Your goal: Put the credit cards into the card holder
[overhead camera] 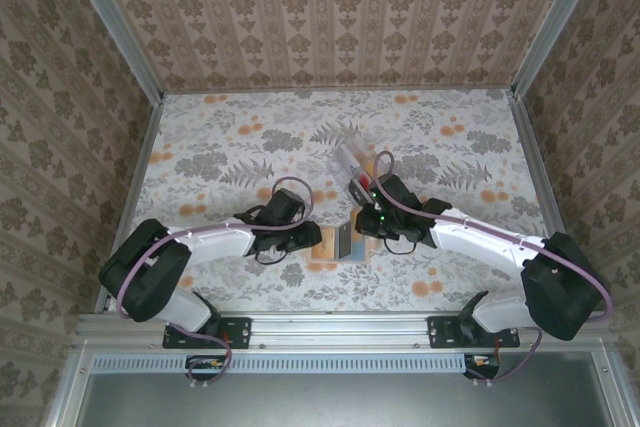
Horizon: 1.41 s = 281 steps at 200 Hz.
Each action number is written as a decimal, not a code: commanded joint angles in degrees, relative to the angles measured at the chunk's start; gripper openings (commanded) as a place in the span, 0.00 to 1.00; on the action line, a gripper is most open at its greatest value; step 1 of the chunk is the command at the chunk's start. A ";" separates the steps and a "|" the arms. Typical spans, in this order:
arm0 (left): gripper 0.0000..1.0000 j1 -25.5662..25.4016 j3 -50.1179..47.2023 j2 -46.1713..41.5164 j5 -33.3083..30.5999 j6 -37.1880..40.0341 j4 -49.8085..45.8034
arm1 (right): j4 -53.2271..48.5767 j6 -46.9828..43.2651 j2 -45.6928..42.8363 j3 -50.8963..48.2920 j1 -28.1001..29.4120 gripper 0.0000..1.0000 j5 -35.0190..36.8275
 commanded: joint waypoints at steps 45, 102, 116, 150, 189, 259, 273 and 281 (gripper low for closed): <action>0.44 -0.77 0.51 -3.25 -2.28 -0.13 -0.36 | 3.06 0.39 5.22 3.85 1.94 0.09 -4.24; 0.50 -0.55 -1.18 -6.47 -5.42 -1.04 -1.86 | -2.28 1.27 4.69 3.92 2.07 0.09 1.62; 0.50 -0.51 -1.00 -6.32 -5.20 -0.97 -1.81 | -4.05 1.22 3.72 3.80 2.05 0.09 3.52; 0.50 -0.55 -0.82 -6.22 -5.14 -0.75 -1.62 | -4.22 0.33 1.11 3.29 1.93 0.09 4.00; 0.49 -0.46 0.04 -5.16 -4.51 -0.27 -1.93 | 4.01 2.90 2.06 -0.06 1.95 0.09 -2.13; 0.47 -0.65 1.54 -0.72 -1.50 0.43 -0.72 | 14.56 7.43 6.71 -6.38 2.13 0.09 -6.55; 0.45 -0.74 1.44 -0.03 -1.20 0.35 -0.40 | 16.04 7.83 7.63 -7.24 2.13 0.09 -6.97; 0.44 -0.81 1.44 0.39 -1.08 0.35 -0.28 | 16.95 7.98 8.34 -7.72 2.12 0.09 -7.21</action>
